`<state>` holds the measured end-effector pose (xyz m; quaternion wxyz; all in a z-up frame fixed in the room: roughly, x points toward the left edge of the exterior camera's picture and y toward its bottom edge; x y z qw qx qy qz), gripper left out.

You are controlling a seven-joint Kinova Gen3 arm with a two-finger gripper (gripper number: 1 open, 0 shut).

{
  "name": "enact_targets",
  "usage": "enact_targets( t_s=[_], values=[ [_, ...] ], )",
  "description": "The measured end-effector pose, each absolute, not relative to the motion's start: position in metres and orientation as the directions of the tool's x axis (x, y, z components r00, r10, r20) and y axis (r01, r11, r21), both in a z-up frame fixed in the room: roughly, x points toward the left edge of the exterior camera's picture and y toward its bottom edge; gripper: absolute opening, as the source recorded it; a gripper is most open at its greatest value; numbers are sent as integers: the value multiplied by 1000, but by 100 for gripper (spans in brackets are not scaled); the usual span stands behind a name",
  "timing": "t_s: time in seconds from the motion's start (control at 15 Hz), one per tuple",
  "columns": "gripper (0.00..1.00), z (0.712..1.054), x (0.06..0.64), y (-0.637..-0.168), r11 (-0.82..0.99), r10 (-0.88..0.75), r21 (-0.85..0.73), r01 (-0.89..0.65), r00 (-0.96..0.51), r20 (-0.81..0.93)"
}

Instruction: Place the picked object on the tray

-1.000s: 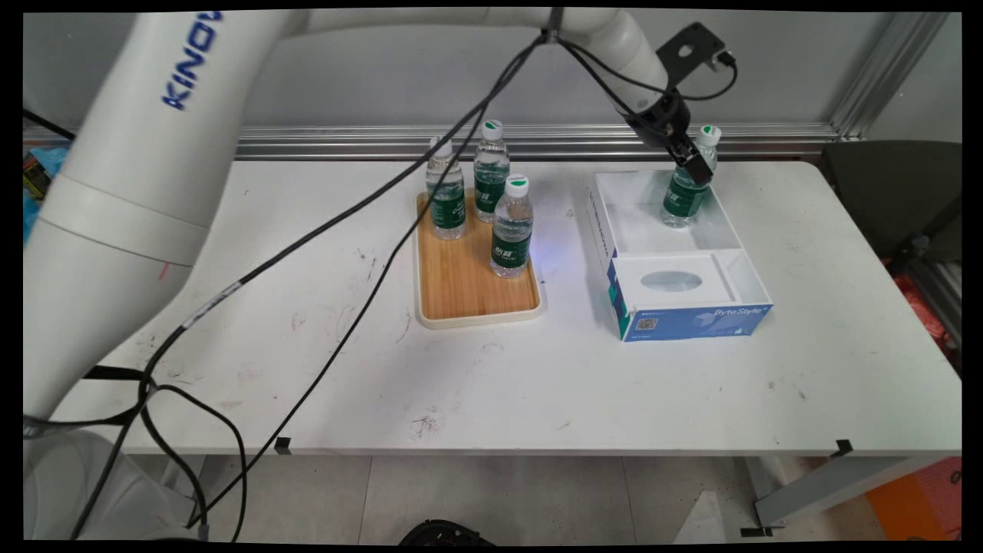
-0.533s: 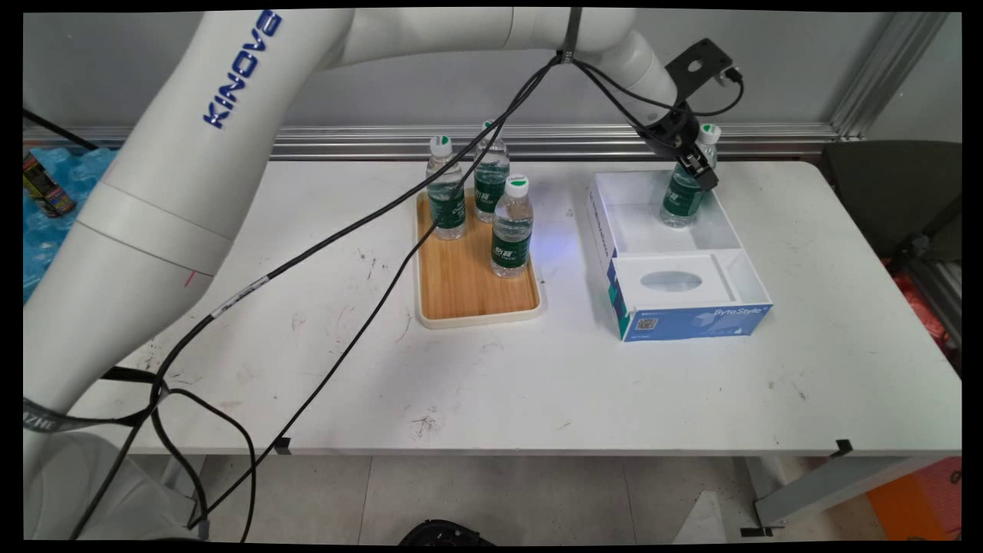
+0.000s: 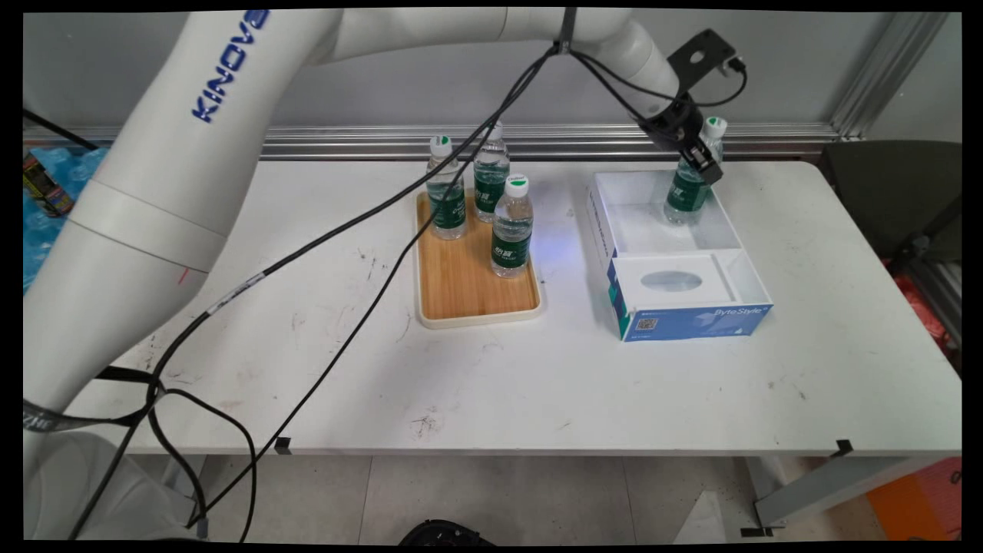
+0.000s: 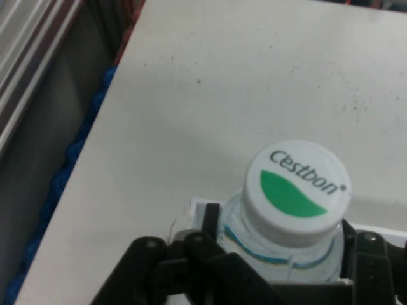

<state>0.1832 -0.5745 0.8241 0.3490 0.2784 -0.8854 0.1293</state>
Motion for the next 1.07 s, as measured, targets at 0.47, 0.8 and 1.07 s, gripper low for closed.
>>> enact_targets(
  t_s=[0.47, 0.8, 1.07],
  values=[
    [0, 898, 192, -552, 782, -427, -31, -622, -572, 700],
    [0, 951, 209, -520, 765, -442, -53, -642, -583, 682],
    [0, 988, 234, -477, 753, -459, -79, -653, -607, 648]
  ],
)
